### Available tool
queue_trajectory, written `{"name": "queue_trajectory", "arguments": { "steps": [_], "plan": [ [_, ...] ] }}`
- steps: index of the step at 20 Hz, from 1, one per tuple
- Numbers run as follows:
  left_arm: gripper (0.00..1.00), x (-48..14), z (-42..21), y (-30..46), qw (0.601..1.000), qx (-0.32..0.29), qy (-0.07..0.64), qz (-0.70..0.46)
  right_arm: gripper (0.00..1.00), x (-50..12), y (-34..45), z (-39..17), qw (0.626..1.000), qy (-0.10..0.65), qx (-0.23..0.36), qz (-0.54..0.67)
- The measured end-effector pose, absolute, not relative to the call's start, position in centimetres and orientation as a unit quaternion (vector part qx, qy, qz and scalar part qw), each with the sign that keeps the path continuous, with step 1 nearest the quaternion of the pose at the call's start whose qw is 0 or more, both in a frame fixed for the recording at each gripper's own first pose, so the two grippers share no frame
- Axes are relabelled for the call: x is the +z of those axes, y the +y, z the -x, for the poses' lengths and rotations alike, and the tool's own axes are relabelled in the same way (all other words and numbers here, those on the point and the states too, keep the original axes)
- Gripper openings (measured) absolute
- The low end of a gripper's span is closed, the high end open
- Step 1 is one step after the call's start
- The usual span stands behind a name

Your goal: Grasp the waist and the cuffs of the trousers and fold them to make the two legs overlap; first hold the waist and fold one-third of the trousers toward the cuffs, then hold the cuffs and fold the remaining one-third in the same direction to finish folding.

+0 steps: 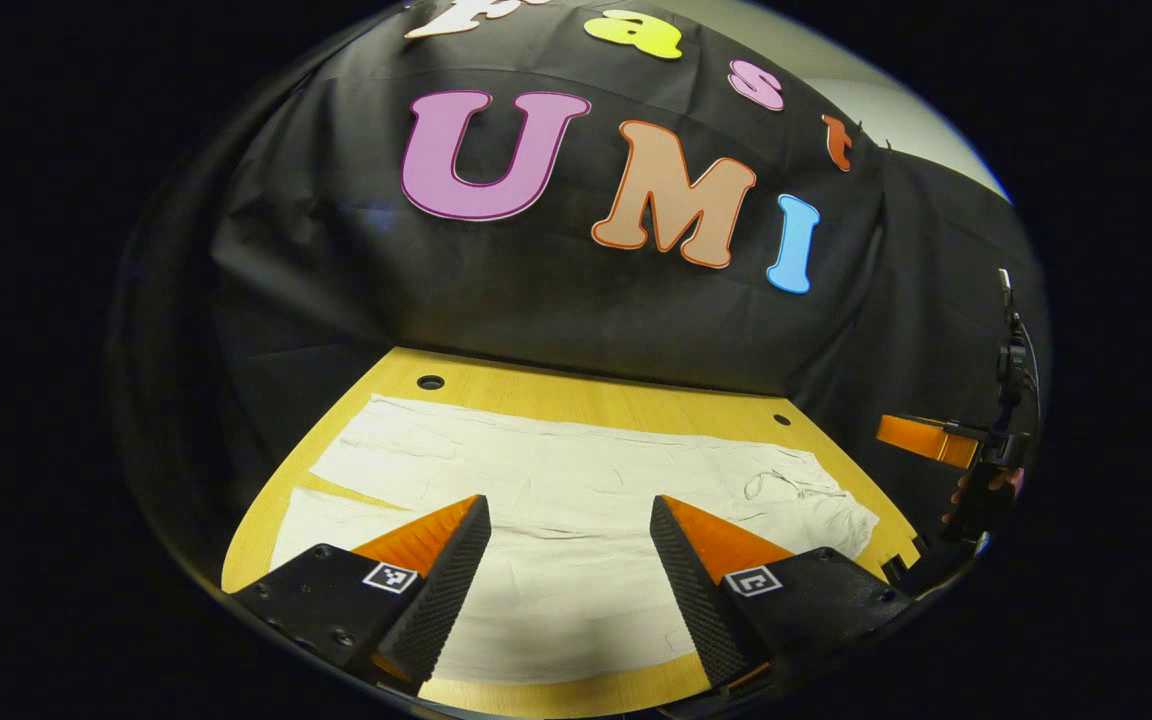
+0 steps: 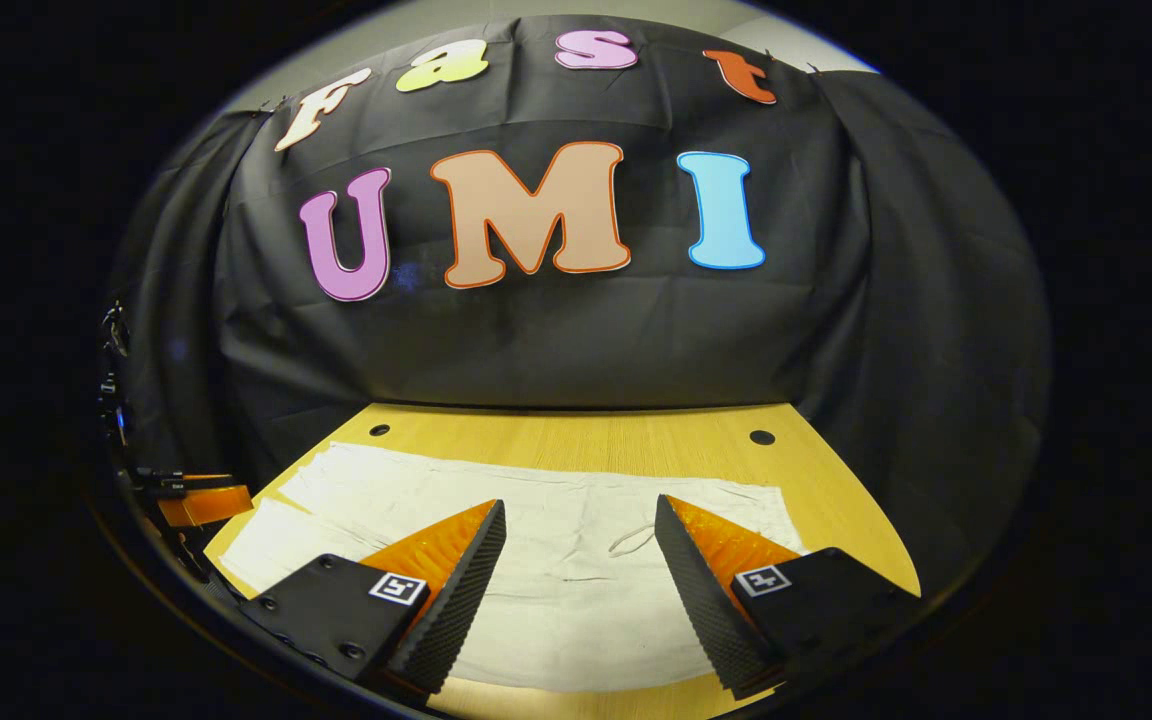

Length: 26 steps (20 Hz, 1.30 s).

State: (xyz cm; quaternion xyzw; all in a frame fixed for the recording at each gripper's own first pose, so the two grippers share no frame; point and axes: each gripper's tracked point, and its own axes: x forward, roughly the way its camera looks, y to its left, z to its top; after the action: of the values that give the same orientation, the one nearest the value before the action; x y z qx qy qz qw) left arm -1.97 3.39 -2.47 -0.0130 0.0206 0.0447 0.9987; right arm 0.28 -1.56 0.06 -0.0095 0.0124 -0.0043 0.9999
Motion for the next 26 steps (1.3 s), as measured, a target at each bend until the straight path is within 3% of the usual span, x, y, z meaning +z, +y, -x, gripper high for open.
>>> {"name": "queue_trajectory", "arguments": {
  "steps": [4, 8, 15, 23, 26],
  "plan": [
    [0.95, -3.3, 2.5, 3.7, 0.999, 0.041, 0.027, 0.015, 0.93, -0.4, -1.7, 0.3, 1.000, 0.015, -0.013, 0.017],
    [0.95, -5.1, 3.5, 4.5, 0.998, 0.020, 0.057, -0.006, 0.96, -1.1, -1.6, 0.9, 0.999, 0.022, -0.019, 0.025],
    [0.95, -10.8, 7.4, 8.8, 0.982, -0.042, 0.159, -0.090, 0.93, -2.8, -0.3, 1.9, 0.999, 0.027, -0.033, 0.019],
    [0.95, -17.9, 11.4, 13.6, 0.923, -0.121, 0.299, -0.208, 0.96, -4.9, -1.5, 3.5, 0.997, 0.045, -0.070, -0.001],
    [0.92, -20.7, 13.3, 16.4, 0.883, -0.143, 0.364, -0.261, 0.96, -5.8, -2.6, 4.4, 0.994, 0.054, -0.091, -0.009]
  ]
}}
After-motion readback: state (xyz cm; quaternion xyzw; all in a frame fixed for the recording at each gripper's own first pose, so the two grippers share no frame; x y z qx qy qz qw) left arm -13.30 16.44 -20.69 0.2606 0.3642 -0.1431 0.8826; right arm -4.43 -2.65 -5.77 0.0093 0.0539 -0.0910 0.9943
